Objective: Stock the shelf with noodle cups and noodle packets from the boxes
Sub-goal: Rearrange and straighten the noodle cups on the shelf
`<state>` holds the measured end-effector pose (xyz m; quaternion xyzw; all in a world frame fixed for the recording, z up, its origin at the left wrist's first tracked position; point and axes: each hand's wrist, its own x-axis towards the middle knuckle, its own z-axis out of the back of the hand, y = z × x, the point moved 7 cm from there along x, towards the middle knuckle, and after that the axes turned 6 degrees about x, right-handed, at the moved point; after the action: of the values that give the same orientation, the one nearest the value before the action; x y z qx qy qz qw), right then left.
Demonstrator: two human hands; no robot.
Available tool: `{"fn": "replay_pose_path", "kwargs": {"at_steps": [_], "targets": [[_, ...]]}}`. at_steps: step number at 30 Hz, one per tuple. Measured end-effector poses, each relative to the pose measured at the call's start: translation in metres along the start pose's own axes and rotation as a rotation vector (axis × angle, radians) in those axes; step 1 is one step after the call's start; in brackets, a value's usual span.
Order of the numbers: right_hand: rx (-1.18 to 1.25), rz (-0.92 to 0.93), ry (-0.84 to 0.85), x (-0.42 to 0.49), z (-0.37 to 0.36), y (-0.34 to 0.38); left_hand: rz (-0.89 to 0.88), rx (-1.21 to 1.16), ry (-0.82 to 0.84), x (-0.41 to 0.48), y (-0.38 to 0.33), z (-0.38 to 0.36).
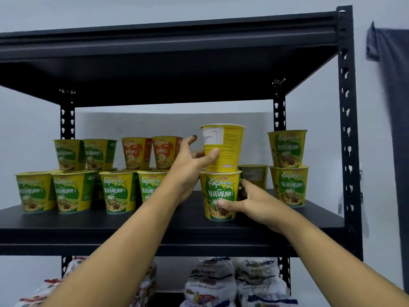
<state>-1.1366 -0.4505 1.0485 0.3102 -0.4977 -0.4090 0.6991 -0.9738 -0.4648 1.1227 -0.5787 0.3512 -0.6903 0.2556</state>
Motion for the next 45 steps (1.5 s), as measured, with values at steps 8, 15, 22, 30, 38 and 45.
{"fn": "replay_pose_path", "kwargs": {"at_steps": [8, 15, 22, 30, 38, 45], "targets": [[-0.006, -0.004, -0.003, 0.002, 0.001, -0.001, -0.064, 0.237, -0.090, 0.000, -0.001, -0.001], [-0.017, 0.001, 0.001, 0.000, 0.000, 0.002, -0.052, 0.102, -0.095, 0.002, 0.002, 0.006], [-0.020, -0.002, -0.004, 0.000, 0.000, 0.002, -0.042, 0.239, -0.101, -0.003, -0.004, -0.001], [-0.006, -0.015, 0.002, -0.002, 0.000, 0.001, -0.030, 0.082, -0.060, 0.001, -0.007, 0.004], [-0.017, -0.019, 0.001, -0.001, 0.000, 0.000, -0.064, 0.199, -0.022, -0.005, -0.003, 0.001], [-0.023, -0.015, -0.001, -0.002, -0.001, 0.003, -0.028, 0.141, 0.023, 0.004, 0.005, 0.002]]}}
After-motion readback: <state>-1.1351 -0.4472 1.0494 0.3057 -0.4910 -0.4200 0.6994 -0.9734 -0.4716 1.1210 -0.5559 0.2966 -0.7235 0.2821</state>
